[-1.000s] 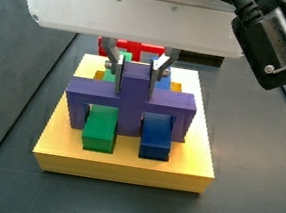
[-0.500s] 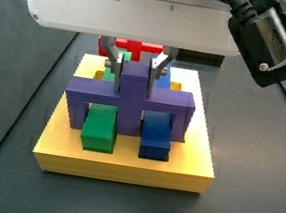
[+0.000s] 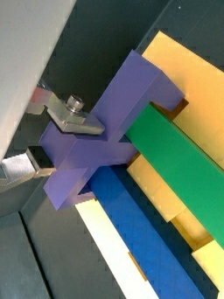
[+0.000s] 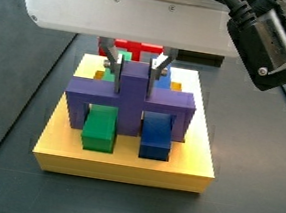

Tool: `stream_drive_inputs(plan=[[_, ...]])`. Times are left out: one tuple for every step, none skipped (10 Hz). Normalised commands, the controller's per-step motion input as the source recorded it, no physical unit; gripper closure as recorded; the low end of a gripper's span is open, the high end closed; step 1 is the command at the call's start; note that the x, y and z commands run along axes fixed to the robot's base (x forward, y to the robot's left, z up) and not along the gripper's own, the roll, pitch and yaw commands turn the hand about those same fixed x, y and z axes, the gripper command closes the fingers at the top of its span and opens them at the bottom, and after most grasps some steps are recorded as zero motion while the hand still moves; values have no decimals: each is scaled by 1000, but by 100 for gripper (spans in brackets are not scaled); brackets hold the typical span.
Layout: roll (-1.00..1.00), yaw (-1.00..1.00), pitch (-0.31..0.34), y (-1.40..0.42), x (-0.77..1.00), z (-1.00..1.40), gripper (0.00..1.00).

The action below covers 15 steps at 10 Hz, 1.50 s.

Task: Pick up the purple object. Move up. Move to above the board. Insert the purple object.
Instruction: Insert the purple object.

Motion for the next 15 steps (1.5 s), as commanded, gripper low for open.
stream_drive_inputs(plan=[[231,0,40,-23,0,43,100],[233,0,19,-29,0,114,100],[224,11,0,-31,-49,117,100],[224,60,-6,-26,-163,0,100],[216,31,-31,-14,-151,-40,100],[166,0,-63,-31,-63,-177,100],[290,0,-11,-6,3,-143,100],[329,0,0,0,0,-97,100],[326,11,0,-89,0,0,100],[216,0,0,-234,0,-11,100],[80,54,-10,-346,0,-54,100],[24,34,-20,-240,0,-129,100],[117,66,0,0,0,-220,100],[139,69,0,80,0,-129,100],[119,86,17,137,0,80,100]])
